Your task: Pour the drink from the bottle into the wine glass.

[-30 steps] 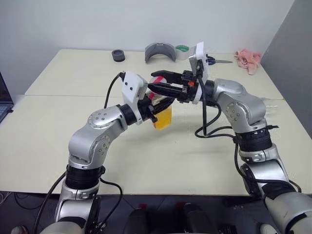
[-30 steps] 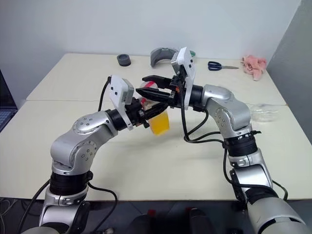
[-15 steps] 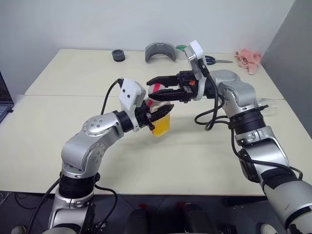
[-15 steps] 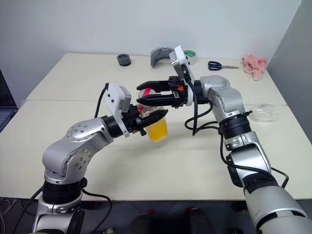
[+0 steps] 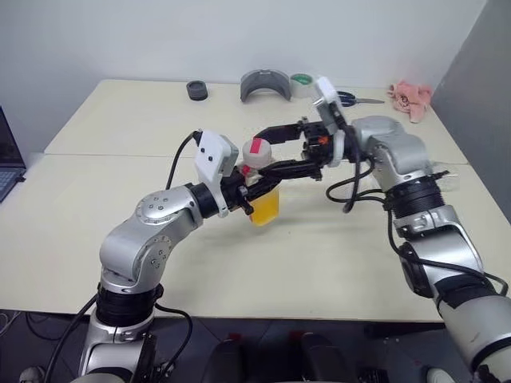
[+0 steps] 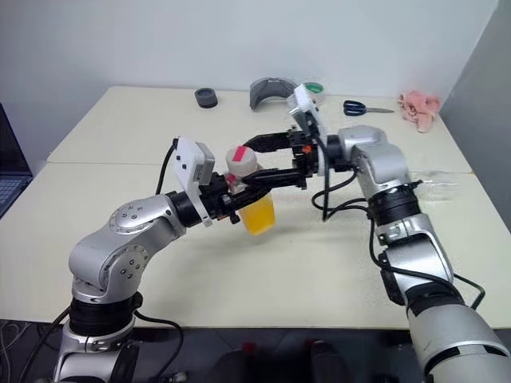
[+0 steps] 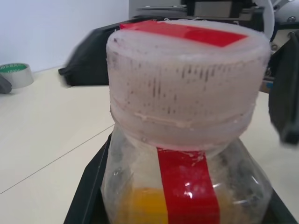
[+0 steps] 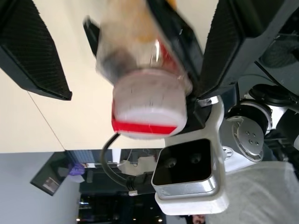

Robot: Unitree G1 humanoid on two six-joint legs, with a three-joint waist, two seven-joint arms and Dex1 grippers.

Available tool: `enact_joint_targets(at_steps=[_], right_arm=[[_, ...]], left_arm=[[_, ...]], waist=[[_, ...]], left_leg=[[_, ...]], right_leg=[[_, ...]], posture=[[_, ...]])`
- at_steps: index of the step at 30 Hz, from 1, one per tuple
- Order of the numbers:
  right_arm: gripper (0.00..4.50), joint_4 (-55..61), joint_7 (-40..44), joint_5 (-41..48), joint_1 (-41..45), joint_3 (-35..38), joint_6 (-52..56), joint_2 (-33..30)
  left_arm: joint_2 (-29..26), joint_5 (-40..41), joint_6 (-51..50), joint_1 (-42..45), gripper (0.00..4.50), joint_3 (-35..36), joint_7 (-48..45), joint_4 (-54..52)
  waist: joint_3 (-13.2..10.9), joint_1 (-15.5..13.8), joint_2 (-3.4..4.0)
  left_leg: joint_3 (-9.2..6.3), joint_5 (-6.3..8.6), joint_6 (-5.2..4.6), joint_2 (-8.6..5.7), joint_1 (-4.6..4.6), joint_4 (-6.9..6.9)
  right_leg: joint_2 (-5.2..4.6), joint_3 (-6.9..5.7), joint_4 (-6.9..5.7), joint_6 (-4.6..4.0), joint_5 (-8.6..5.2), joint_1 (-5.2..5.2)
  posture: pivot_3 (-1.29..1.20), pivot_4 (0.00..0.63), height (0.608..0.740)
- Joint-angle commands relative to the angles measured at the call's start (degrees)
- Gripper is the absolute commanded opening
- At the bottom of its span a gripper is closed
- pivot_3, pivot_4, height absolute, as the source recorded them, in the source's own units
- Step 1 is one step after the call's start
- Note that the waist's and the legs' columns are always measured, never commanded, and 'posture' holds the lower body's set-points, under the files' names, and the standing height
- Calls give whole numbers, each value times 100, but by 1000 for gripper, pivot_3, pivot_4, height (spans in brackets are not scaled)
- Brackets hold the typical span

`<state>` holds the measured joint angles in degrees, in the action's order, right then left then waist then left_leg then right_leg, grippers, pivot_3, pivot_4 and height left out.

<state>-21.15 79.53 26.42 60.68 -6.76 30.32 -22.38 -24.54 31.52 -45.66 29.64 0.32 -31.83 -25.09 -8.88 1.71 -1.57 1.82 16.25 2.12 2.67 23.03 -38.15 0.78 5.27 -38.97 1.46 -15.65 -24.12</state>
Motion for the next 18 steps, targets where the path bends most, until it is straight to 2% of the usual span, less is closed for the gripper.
enact_joint_targets(at_steps=[1,6,10,13,18], right_arm=[[4454,1981,-1150,522,-698,488,975,-53],[4454,3788,-3328,968,-1327,1022,2068,601],[4454,4554,-4694,520,-1648,828,2019,1092],[4454,4709,-5218,132,-1735,547,1718,1268],[4454,4643,-5394,-186,-1790,170,1336,1242]], left_arm=[[76,24,224,154,1843,46,27,-59],[91,-32,315,215,1843,48,-3,112],[74,-62,398,268,1843,37,-54,245],[69,-74,430,307,1843,8,-82,298],[65,-82,431,356,1843,-14,-130,344]], waist=[[0,0,0],[-2,80,4],[-2,82,4],[-2,80,4],[-2,65,4]], left_leg=[[-1,0,0,0,2,2],[0,-1,1,4,0,1],[-4,-2,4,0,-4,1],[4,-2,4,-5,-2,-1],[4,-3,4,-7,-1,-1]], right_leg=[[-1,1,1,0,0,0],[0,13,-8,0,0,-7],[14,6,-8,0,0,-2],[12,14,-6,2,-1,-3],[11,13,-1,2,-1,-3]], posture=[[0,150,740],[0,150,740],[0,150,740],[0,150,740],[0,150,740]])
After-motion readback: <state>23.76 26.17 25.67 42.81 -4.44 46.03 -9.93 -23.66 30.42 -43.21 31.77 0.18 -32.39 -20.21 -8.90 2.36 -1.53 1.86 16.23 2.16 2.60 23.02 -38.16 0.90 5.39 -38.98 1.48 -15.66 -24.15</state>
